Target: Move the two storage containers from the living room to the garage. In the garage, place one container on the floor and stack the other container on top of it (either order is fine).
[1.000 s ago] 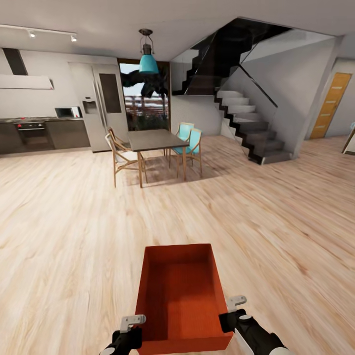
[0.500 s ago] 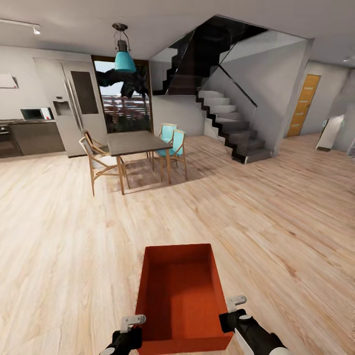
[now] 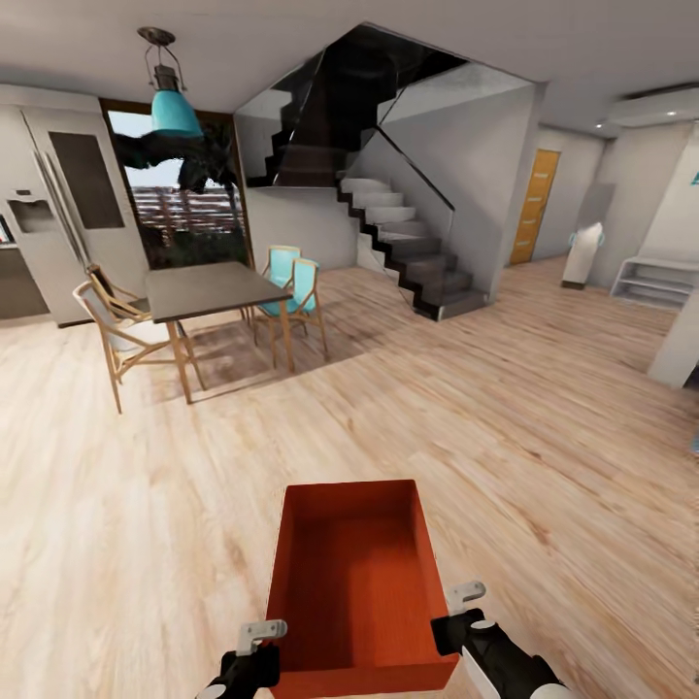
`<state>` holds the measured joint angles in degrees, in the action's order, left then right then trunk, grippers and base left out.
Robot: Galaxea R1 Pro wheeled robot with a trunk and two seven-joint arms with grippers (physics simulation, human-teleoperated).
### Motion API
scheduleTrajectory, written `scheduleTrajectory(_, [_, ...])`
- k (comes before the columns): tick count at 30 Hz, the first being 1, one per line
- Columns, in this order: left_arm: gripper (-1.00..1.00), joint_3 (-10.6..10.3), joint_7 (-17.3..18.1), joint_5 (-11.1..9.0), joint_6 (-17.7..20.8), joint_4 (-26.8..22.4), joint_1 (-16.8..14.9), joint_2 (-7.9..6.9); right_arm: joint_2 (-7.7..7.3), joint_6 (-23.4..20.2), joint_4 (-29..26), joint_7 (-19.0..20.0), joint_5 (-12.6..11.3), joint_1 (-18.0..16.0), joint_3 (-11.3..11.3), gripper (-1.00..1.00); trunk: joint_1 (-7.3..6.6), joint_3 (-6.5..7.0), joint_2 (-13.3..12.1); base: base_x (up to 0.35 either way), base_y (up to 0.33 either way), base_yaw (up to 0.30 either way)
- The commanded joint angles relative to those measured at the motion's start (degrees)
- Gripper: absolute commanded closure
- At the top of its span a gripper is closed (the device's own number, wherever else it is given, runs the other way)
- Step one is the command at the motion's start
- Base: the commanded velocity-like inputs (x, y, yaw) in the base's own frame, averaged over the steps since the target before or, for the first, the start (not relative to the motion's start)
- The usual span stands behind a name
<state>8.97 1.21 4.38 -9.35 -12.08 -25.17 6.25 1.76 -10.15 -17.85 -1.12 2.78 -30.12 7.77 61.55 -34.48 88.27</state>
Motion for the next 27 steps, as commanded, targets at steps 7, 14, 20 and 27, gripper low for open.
scheduleTrajectory(7, [1.0, 0.2, -0.2, 0.7, -0.2, 0.2, -0.1, -0.8, -1.02, 3.3, -0.2, 2.8, -0.3, 0.0, 2.4, 1.0, 0.03, -0.06, 0.0, 0.343, 0.0, -0.285])
scheduleTrajectory(14, [1.0, 0.2, -0.2, 0.7, -0.2, 0.2, -0.1, -0.8, -1.0, 3.3, -0.2, 2.8, -0.4, 0.0, 2.4, 1.0, 0.03, -0.06, 0.0, 0.343, 0.0, -0.285])
scheduleTrajectory(20, [1.0, 0.2, -0.2, 0.7, -0.2, 0.2, -0.1, -0.8, -1.04, 3.3, -0.2, 2.8, -0.4, 0.0, 2.4, 1.0, 0.03, -0.06, 0.0, 0.343, 0.0, -0.269])
scheduleTrajectory(27, [1.0, 0.2, -0.2, 0.7, -0.2, 0.1, -0.1, -0.8, -0.99, 3.4, -0.2, 2.8, -0.4, 0.0, 2.5, 1.0, 0.03, -0.06, 0.0, 0.343, 0.0, -0.113])
